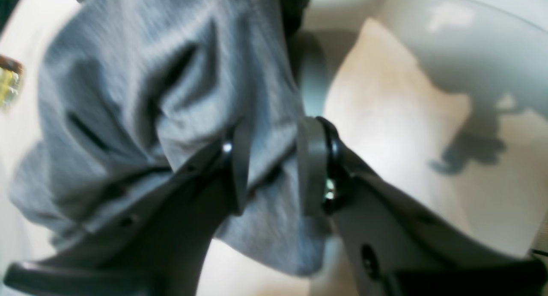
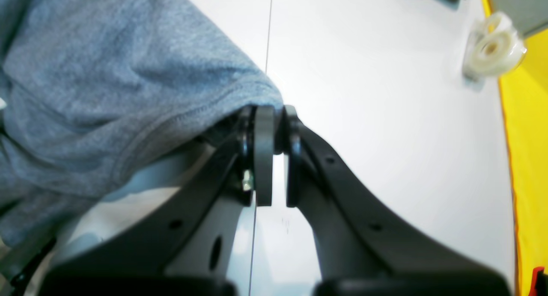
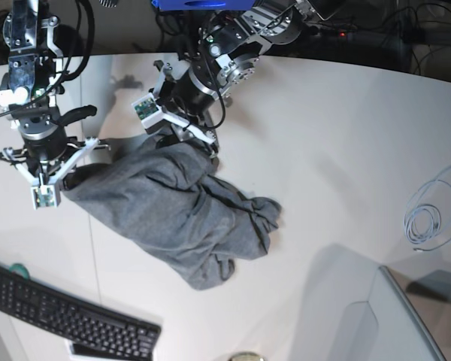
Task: Layout the t-shirt on the table in an organized manner, then fold the t-shirt properly
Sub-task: 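Lift the shirt with the left gripper and shake it open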
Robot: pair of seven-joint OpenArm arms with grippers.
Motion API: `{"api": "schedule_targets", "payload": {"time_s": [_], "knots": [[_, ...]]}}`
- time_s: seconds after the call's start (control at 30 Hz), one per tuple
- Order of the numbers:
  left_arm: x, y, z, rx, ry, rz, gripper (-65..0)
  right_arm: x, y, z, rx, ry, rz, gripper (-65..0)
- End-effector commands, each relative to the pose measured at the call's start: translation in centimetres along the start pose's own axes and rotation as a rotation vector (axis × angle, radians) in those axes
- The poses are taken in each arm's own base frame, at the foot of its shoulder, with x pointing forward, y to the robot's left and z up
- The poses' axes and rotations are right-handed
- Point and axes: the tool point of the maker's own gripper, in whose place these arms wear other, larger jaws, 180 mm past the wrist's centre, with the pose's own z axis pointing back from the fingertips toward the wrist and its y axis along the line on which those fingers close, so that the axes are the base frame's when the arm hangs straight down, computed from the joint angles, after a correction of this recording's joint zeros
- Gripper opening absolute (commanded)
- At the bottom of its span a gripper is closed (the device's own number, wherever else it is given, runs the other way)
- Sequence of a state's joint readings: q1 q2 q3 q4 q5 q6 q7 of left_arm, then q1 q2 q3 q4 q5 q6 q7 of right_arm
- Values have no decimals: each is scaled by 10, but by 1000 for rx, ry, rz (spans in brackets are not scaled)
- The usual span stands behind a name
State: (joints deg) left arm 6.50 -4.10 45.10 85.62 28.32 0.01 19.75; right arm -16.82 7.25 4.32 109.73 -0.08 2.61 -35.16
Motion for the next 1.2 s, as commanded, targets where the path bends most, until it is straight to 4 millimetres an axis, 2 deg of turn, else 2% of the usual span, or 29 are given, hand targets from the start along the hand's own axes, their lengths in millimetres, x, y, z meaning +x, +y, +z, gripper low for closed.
{"api": "schedule_targets", "payload": {"time_s": [0.0, 0.1, 0.17, 0.2, 0.33, 0.5, 0.57, 0.73, 0.83, 0.9, 1.03, 1.07, 1.17], "knots": [[18, 6, -1, 25, -42, -2, -390, 15, -5, 2, -13, -52, 4, -650], [25, 13, -7, 49, -30, -29, -244, 15, -4, 2, -10, -53, 5, -650], [28, 15, -9, 54, -15, -18, -184, 15, -4, 2, -10, -53, 4, -650], [30, 17, -11, 61, -6, -20, -174, 15, -4, 2, -10, -53, 4, -650], [28, 25, -17, 69, 16, -29, -174, 17, -3, 1, -8, -57, 1, -650], [16, -10, -31, -50, 49, -137, -171, 22, -3, 0, -9, -67, -3, -650], [13, -16, -34, -64, 61, -133, -171, 22, -3, 0, -9, -69, -3, -650], [0, -12, -46, -66, 104, -137, -171, 23, -3, 0, -9, -70, -3, -650], [0, -10, -52, -63, 117, -128, -173, 23, -3, 0, -9, -70, -3, -650], [4, -1, -56, -48, 108, -141, -173, 23, -3, 0, -9, -70, -3, -650], [-2, 2, -62, -50, 130, -155, -174, 24, -3, 0, -10, -72, -3, -650], [-3, 2, -62, -50, 132, -155, -189, 24, -3, 0, -10, -72, -3, -650], [6, 6, -61, -39, 108, -151, -304, 27, -4, -1, -11, -78, -4, -650]]}}
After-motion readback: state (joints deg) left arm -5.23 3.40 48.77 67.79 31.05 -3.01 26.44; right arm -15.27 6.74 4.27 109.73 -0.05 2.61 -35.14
